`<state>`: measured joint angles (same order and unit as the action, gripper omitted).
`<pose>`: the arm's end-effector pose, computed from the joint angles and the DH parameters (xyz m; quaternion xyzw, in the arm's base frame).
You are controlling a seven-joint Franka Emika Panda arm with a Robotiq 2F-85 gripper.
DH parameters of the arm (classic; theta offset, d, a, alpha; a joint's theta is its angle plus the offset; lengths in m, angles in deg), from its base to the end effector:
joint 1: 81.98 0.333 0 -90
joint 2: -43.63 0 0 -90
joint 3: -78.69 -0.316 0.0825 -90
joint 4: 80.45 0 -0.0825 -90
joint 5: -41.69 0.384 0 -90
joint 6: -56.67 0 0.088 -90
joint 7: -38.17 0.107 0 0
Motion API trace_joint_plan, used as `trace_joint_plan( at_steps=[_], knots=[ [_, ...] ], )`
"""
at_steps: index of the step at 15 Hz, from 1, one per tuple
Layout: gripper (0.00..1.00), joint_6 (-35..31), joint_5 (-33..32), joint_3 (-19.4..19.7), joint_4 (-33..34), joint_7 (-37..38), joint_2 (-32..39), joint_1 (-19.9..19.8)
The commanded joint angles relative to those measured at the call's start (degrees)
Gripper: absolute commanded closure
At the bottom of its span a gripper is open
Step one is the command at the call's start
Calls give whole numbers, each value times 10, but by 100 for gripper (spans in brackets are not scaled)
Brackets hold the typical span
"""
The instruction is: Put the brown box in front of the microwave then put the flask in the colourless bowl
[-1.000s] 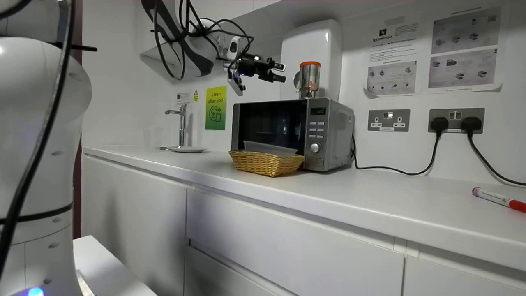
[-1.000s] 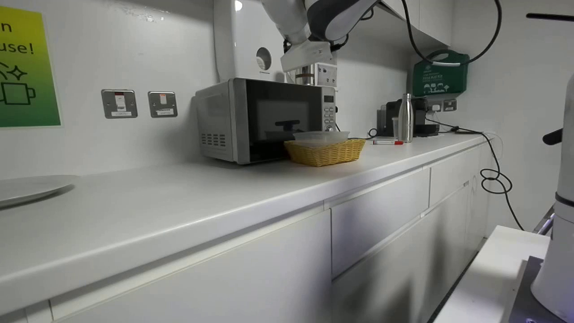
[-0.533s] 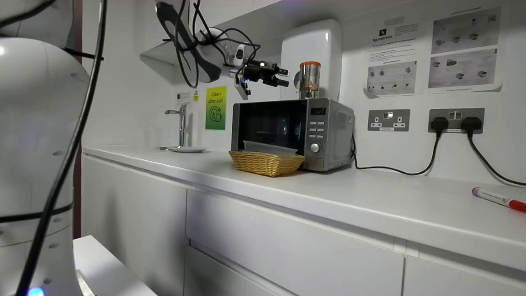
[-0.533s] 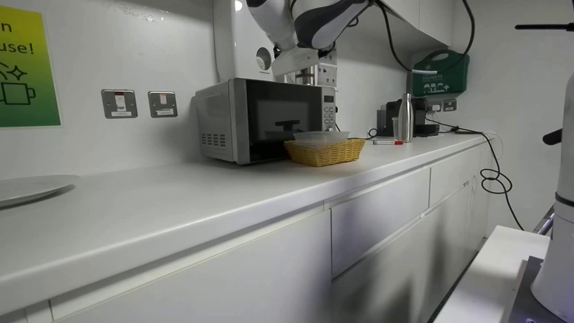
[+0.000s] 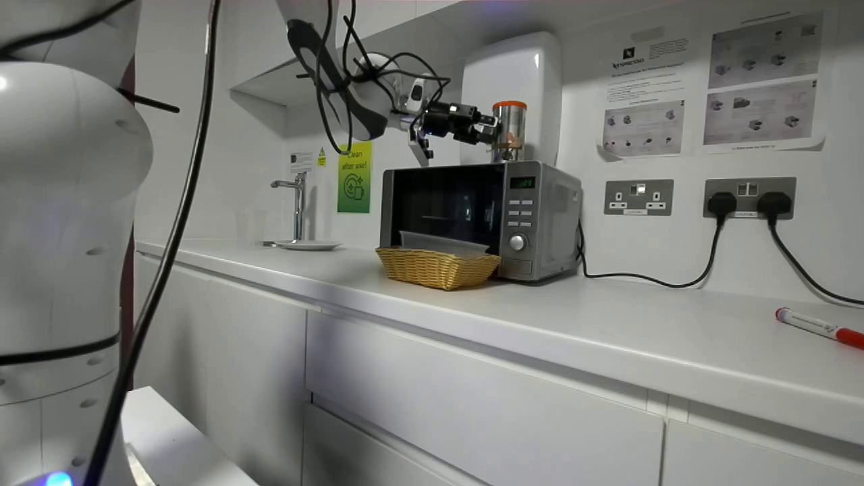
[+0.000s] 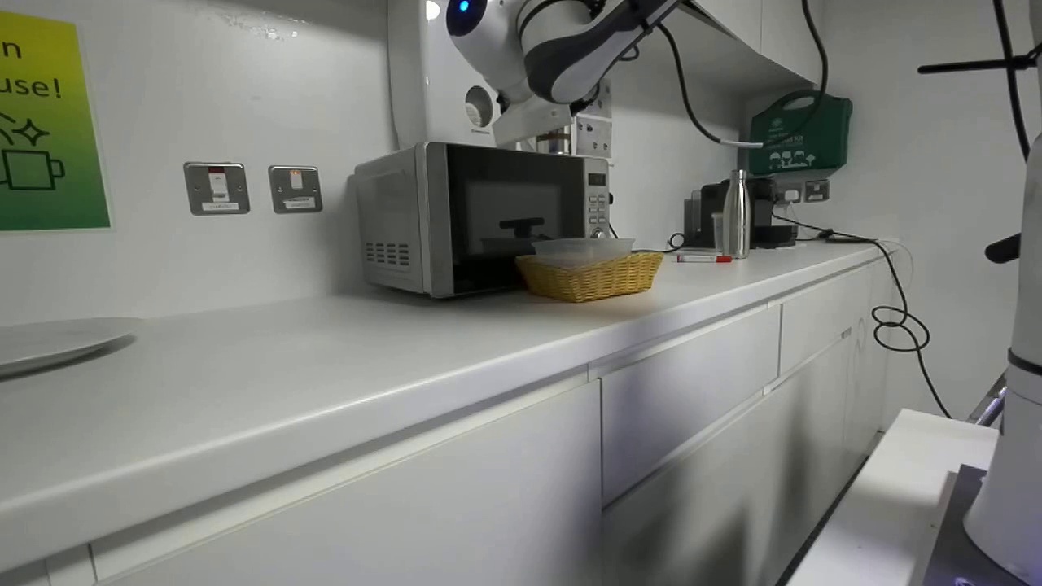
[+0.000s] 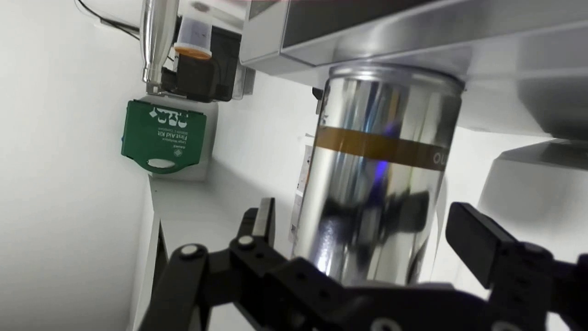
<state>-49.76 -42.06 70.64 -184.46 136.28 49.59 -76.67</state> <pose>0.6108 0.0621 0.5375 0.6935 -0.3511 0.5076 0.3717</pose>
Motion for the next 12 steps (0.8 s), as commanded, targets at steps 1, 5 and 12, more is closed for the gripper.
trace_joint_plan(
  at_steps=[1, 5, 12],
  knots=[
    [0, 14, -12, 14, 43, -18, 28, 3],
    [0, 14, -7, 22, 56, -20, 37, 4],
    [0, 10, -2, 28, 63, -21, 44, 2]
  ],
)
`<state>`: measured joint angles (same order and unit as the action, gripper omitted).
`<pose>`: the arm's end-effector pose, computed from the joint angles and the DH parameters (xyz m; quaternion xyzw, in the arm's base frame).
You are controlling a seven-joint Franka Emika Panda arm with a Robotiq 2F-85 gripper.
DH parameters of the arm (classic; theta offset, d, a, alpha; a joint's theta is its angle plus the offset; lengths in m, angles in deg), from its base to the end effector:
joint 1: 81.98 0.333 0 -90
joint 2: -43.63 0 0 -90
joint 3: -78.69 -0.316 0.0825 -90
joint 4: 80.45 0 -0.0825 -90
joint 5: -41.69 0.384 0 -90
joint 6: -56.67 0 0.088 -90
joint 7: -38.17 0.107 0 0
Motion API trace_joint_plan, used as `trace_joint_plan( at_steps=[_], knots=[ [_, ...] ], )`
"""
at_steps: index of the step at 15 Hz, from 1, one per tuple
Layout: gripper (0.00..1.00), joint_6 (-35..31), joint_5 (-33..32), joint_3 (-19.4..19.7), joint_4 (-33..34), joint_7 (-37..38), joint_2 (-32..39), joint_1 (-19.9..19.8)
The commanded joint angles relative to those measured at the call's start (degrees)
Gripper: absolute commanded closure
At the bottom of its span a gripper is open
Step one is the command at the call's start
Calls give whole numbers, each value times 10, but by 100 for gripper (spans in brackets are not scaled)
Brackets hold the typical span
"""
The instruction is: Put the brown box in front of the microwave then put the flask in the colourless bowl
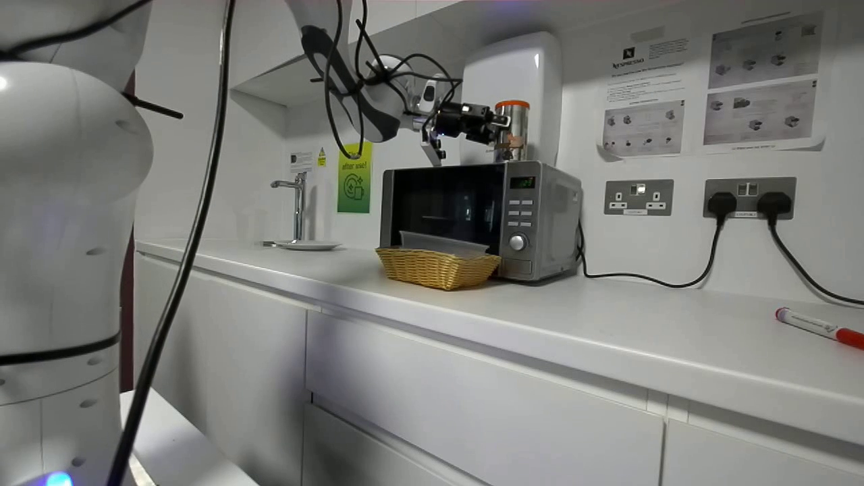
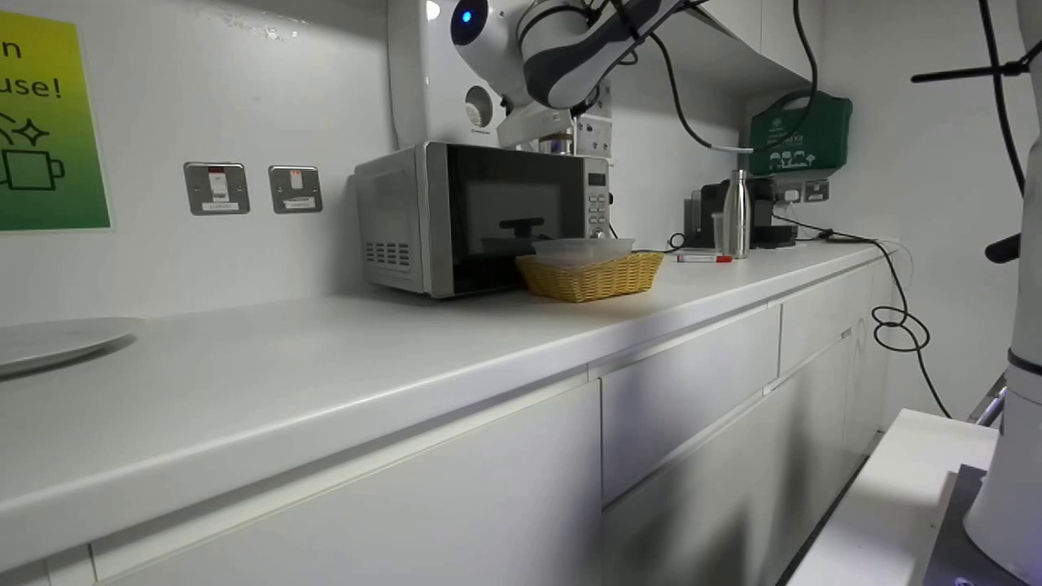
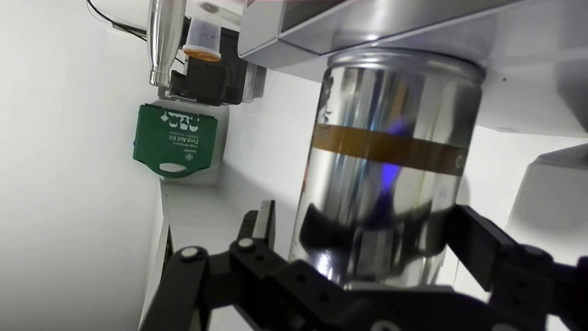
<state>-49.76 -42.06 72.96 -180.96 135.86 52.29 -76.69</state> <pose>0.6282 0.0397 0.5384 0.6847 -0.3662 0.5024 0.3804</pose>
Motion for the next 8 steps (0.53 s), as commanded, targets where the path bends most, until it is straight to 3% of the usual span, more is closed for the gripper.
trace_joint_plan(
  at_steps=[1, 2, 3, 4, 6, 8],
  knots=[
    [0, 10, -2, 5, 27, -16, 17, 2],
    [0, 10, -2, 5, 27, -17, 16, 2],
    [25, 11, -1, 5, 26, -17, 16, 2],
    [26, 11, -1, 5, 25, -18, 15, 2],
    [41, 11, -2, 5, 23, -18, 14, 2],
    [45, 11, -2, 5, 23, -18, 13, 2]
  ],
)
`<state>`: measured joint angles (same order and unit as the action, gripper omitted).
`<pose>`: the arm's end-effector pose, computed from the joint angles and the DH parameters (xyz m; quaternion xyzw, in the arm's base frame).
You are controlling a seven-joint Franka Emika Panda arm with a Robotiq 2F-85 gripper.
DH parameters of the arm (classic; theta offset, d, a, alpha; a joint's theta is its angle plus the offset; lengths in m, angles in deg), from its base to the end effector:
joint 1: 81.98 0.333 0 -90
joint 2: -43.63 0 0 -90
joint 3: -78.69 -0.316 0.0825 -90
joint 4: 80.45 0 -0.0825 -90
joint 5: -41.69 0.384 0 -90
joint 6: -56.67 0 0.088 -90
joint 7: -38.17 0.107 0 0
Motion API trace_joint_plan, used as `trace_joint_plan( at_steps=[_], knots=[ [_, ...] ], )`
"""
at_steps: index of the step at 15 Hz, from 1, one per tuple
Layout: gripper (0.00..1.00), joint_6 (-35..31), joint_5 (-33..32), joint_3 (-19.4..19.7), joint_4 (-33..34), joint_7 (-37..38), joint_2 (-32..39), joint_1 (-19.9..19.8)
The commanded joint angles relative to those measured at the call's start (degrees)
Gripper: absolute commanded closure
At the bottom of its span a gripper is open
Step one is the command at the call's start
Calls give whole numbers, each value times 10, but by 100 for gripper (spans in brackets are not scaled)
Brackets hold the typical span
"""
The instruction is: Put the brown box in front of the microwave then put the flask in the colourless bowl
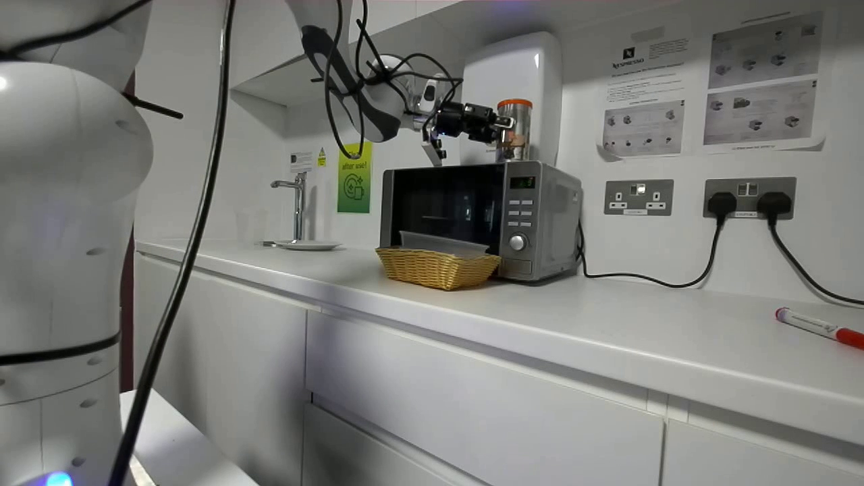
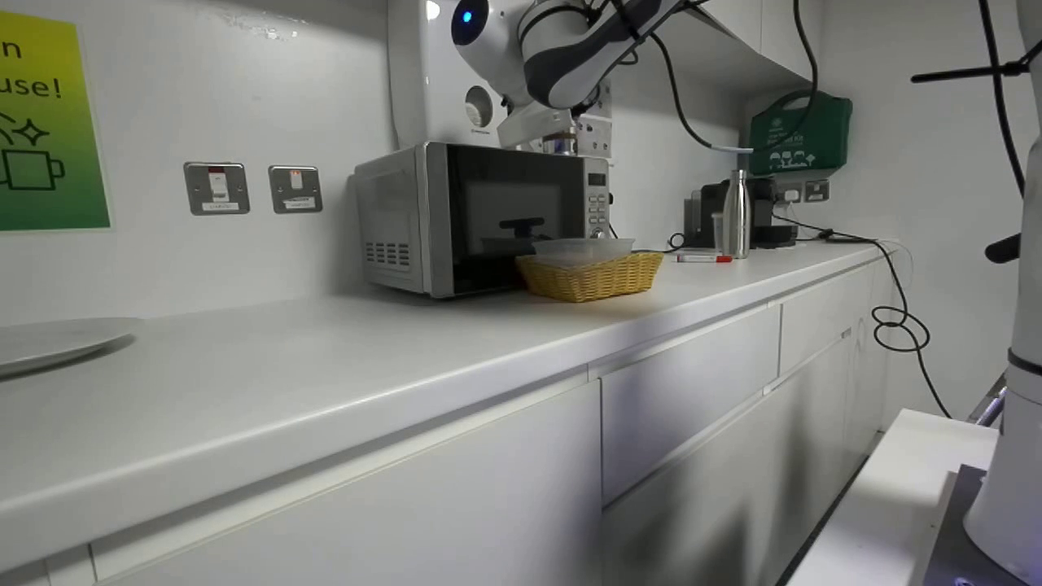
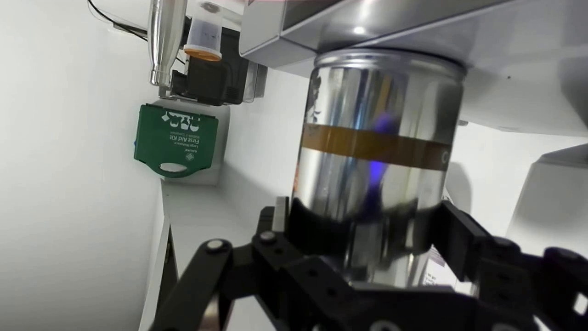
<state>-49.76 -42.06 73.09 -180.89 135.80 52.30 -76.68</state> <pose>0.6284 0.0385 0.5389 0.6842 -0.3667 0.5022 0.3811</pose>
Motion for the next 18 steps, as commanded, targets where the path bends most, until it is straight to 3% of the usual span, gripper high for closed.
trace_joint_plan(
  at_steps=[1, 13, 18],
  knots=[
    [47, 11, -3, 4, 23, -17, 13, 3],
    [47, 17, 7, 2, 24, -32, -8, 4],
    [47, 16, 42, -1, 17, -90, -40, 3]
  ],
)
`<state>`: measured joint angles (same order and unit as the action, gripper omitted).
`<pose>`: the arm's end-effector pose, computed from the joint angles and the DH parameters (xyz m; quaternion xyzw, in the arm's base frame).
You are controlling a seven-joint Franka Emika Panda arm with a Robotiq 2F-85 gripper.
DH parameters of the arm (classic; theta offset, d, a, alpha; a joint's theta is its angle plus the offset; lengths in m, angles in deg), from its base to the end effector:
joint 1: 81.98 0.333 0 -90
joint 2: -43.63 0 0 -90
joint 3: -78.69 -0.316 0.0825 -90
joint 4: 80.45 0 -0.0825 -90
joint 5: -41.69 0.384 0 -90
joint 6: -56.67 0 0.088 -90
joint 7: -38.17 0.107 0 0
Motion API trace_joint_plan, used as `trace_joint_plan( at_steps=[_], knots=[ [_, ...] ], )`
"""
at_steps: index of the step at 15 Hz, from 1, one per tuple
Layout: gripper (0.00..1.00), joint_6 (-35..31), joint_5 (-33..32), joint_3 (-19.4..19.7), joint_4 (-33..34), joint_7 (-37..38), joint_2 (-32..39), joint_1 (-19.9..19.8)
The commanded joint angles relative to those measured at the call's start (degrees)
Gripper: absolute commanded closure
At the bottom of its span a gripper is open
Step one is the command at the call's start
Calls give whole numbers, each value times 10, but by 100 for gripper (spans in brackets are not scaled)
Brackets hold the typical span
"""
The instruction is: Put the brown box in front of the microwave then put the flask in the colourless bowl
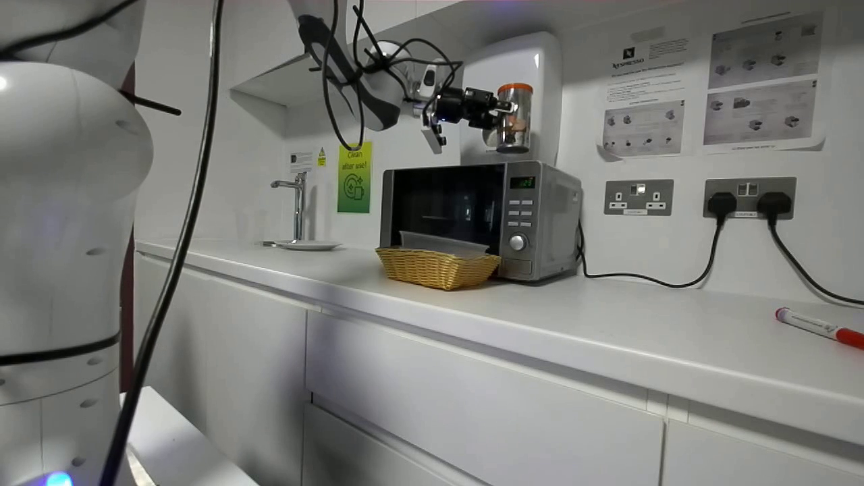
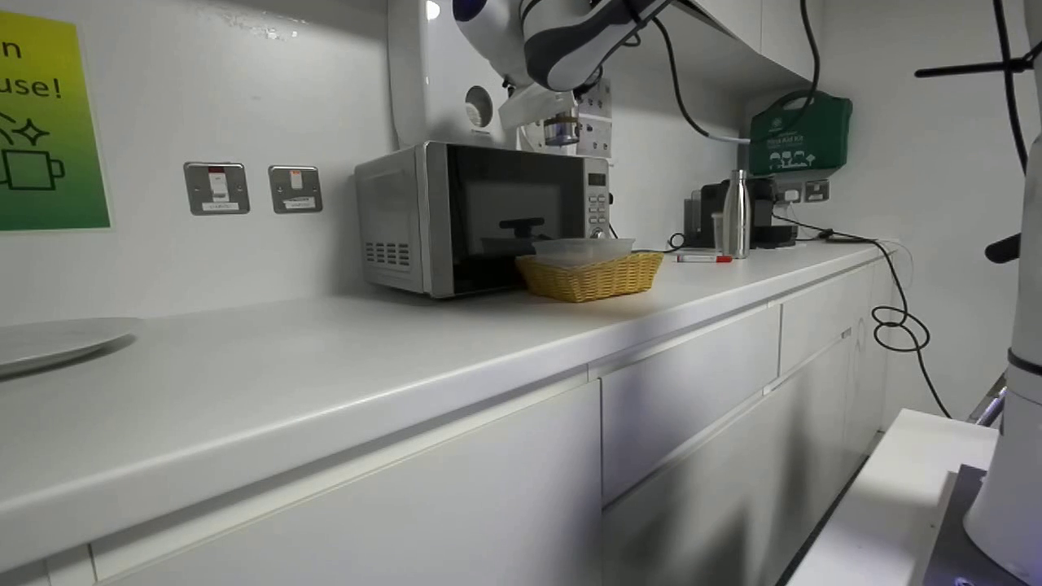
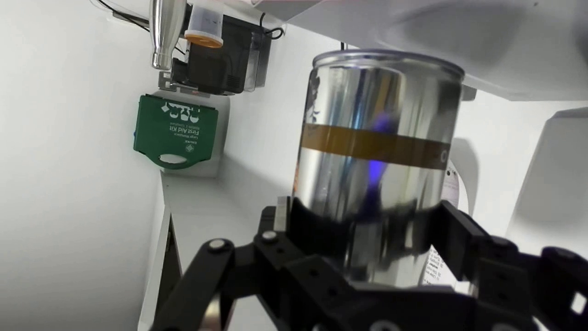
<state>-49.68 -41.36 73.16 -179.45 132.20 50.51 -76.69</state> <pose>0.6232 0.0372 0.5701 0.6845 -0.3623 0.5039 0.3825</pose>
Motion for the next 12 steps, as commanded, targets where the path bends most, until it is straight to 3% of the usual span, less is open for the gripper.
trace_joint_plan(
  at_steps=[1, 12],
  knots=[
    [47, 17, 49, -2, -6, -73, -33, 3],
    [47, 5, 286, 1, -130, -298, -192, 1]
  ],
)
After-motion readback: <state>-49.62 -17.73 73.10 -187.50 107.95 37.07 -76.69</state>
